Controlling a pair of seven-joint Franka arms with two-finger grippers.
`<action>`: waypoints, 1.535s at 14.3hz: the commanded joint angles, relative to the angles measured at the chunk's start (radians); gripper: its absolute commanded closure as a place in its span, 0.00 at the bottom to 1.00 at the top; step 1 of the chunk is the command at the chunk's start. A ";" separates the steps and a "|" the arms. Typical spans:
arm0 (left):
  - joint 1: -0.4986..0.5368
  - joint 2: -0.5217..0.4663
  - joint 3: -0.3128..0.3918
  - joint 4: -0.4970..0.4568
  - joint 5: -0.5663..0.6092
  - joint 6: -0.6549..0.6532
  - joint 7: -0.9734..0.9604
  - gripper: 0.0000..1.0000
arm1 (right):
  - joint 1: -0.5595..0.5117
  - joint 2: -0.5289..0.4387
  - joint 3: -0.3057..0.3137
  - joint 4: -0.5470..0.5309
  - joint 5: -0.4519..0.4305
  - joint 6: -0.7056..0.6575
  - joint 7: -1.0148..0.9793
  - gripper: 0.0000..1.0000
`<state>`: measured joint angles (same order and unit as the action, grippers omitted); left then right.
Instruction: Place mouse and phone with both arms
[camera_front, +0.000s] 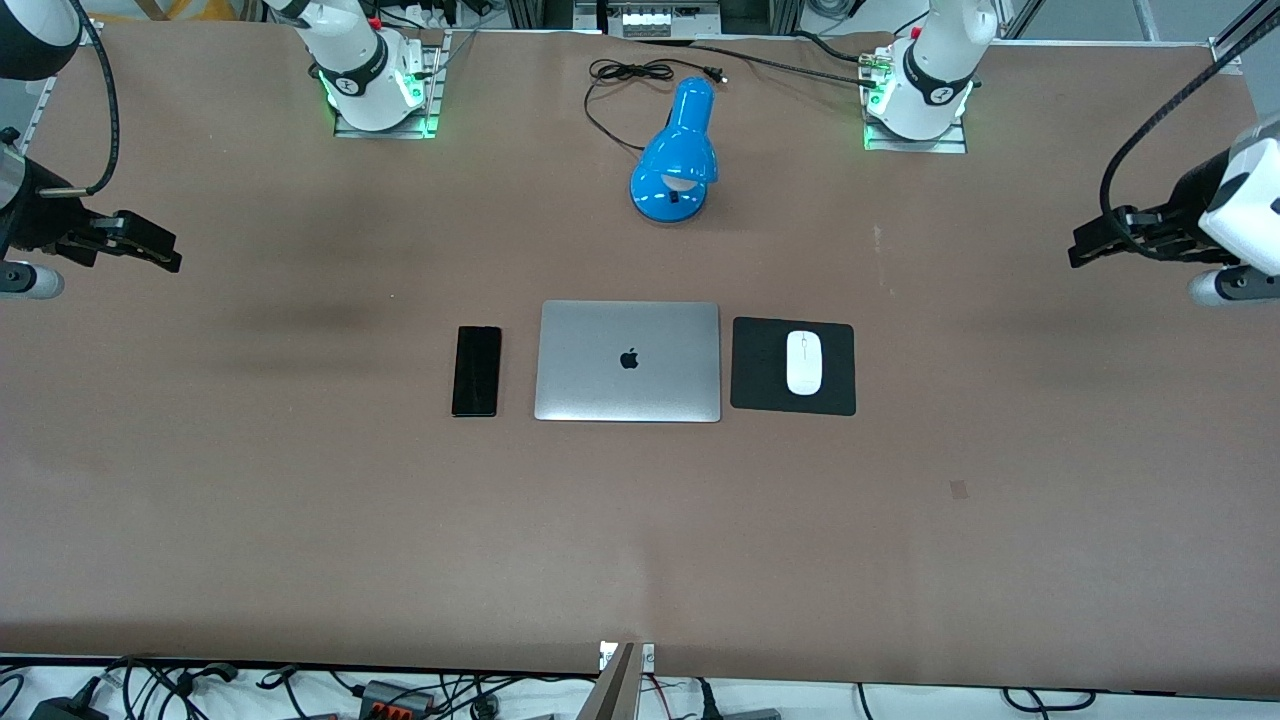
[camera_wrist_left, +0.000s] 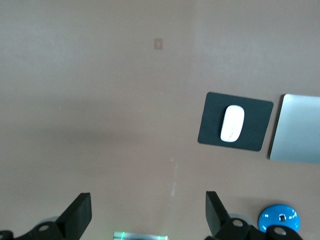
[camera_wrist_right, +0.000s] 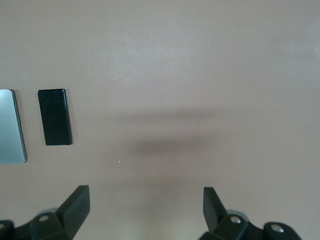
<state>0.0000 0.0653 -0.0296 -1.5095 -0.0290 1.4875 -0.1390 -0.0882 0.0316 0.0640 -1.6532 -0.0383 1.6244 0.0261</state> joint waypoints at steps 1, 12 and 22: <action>-0.029 -0.142 0.030 -0.175 -0.025 0.100 0.018 0.00 | 0.001 0.008 0.000 0.026 0.003 -0.021 -0.008 0.00; -0.040 -0.038 0.022 -0.026 -0.012 0.000 0.049 0.00 | -0.001 0.008 0.000 0.026 0.003 -0.023 -0.005 0.00; -0.038 -0.039 0.025 -0.028 -0.014 -0.013 -0.025 0.00 | -0.002 0.008 0.000 0.024 0.005 -0.024 -0.005 0.00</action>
